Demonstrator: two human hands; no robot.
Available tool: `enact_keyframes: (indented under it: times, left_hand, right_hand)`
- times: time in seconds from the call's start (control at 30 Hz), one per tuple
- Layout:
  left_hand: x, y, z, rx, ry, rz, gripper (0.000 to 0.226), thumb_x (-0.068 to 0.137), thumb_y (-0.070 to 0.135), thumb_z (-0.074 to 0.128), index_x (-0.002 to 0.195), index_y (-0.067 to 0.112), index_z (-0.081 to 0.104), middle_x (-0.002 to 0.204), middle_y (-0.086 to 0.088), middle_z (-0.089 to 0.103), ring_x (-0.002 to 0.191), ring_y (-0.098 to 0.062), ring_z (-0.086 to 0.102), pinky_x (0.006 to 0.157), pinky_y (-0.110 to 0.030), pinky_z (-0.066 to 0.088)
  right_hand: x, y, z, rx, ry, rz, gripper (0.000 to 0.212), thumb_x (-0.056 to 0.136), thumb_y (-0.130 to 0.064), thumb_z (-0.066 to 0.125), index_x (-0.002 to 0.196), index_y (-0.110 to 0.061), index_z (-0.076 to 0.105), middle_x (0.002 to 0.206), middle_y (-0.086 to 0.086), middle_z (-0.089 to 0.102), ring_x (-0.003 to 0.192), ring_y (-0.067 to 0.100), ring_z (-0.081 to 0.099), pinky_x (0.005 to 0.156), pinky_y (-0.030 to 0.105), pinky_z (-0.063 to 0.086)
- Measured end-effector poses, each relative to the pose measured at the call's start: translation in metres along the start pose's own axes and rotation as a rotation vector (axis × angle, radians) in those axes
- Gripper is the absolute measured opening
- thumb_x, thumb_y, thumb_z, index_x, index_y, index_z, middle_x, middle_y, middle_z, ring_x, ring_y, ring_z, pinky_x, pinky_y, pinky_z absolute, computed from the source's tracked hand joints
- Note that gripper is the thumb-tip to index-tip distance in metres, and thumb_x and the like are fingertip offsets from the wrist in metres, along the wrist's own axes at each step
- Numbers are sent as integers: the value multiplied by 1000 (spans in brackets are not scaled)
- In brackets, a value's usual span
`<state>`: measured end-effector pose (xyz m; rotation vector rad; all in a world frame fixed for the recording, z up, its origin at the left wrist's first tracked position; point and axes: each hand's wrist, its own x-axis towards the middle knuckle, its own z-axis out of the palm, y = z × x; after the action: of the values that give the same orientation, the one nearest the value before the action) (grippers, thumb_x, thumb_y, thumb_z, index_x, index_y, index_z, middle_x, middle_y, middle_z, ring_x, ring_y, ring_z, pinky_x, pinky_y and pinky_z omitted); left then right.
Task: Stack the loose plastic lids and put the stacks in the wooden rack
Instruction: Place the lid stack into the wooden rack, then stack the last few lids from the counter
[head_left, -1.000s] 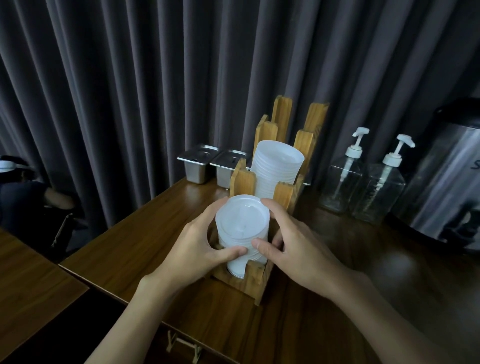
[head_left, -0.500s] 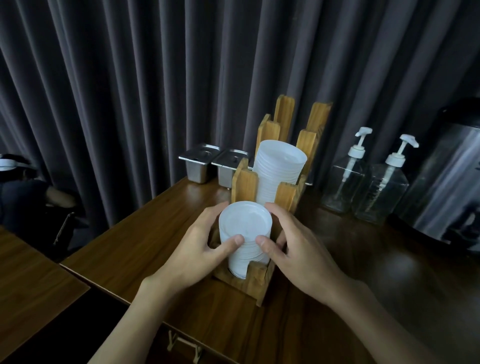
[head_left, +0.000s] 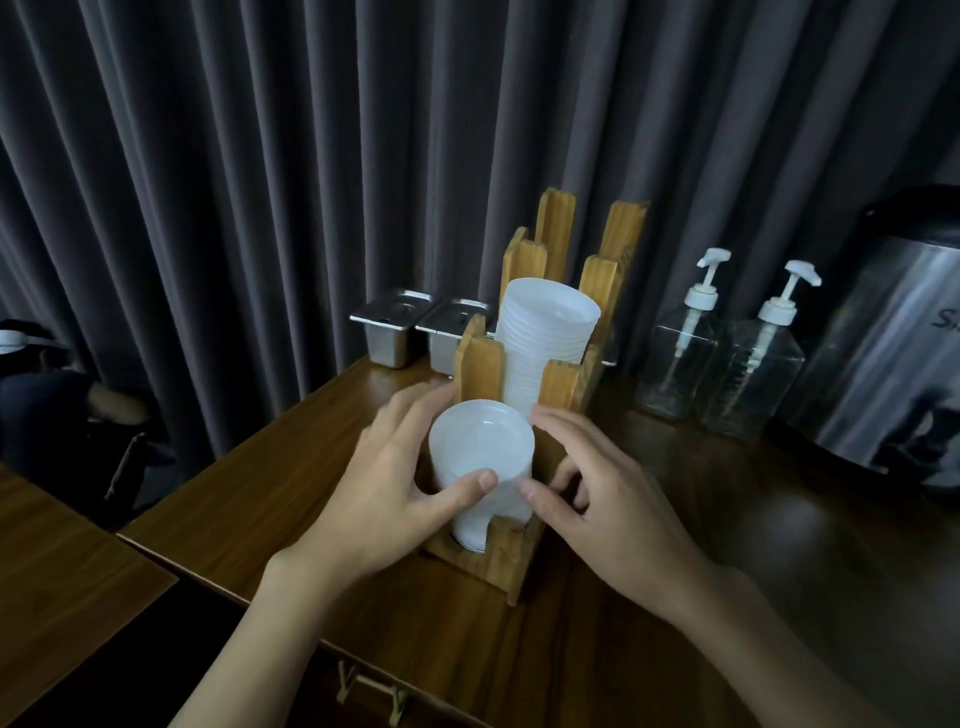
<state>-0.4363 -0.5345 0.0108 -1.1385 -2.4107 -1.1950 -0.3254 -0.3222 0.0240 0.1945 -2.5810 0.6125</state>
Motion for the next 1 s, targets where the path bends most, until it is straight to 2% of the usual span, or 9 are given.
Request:
enact_keyframes:
  times: [0.13,0.3,0.37,0.47,0.6,0.7,0.8,0.87,1.0]
  left_hand:
    - [5,45,-7,180,123,197,73,85,75,55,147,37,42,152,13,39,148,-8,25,117,-41,25]
    - [21,110,27,68,102,401,65,90,63,59,140,22,55,144,6,51,145,-13,37,120,-29,26]
    - [29,135,57,-33,24,436,63,90,60,60,140,21,56,141,7,51,141,-9,40,117,-25,29]
    - [37,171,116,-114,-136,467,62,89,59,59,139,24,56,138,11,50,136,-10,43,114,-33,37]
    - [41,219,211,-176,-377,454,68,85,70,51,143,37,49,141,19,45,136,1,35,116,-36,35]
    - [39,246,273,-201,-537,464,71,82,73,50,145,42,43,143,21,41,137,2,33,118,-38,35]
    - [33,277,333,-215,-666,464,76,78,76,50,146,45,39,146,22,38,136,3,33,117,-36,35]
    - [27,294,366,-235,-738,435,80,74,78,53,145,50,32,146,27,30,134,5,30,118,-34,34]
    - [21,315,418,-274,-849,344,101,67,78,67,152,48,19,154,30,22,143,-3,29,120,-36,32]
  right_hand:
    - [-20,8,-19,85,121,-19,45,97,-46,50,139,-32,47,132,-28,44,94,3,60,71,10,49]
    - [-63,41,-53,91,154,120,42,95,-50,48,136,-39,46,124,-31,47,93,4,61,71,14,52]
    - [-89,60,-72,64,149,219,41,95,-51,49,135,-40,48,127,-30,45,95,4,61,73,21,55]
    - [-135,87,-106,39,157,331,40,91,-47,51,130,-41,51,127,-29,46,104,-1,60,84,22,55]
    - [-208,128,-156,-108,239,518,42,88,-51,48,125,-32,56,120,-18,56,108,1,58,90,32,53]
    - [-259,156,-182,-329,242,677,51,84,-58,47,129,-34,54,126,-12,57,119,13,51,99,39,45]
    - [-315,185,-206,-431,230,881,60,81,-62,60,135,-40,46,138,-10,52,130,18,45,106,44,38]
    - [-346,200,-217,-405,222,973,69,77,-65,64,137,-41,42,141,-10,50,131,18,45,107,44,40]
    - [-377,221,-225,-268,211,980,78,70,-75,54,136,-36,45,139,-9,52,127,15,48,104,47,45]
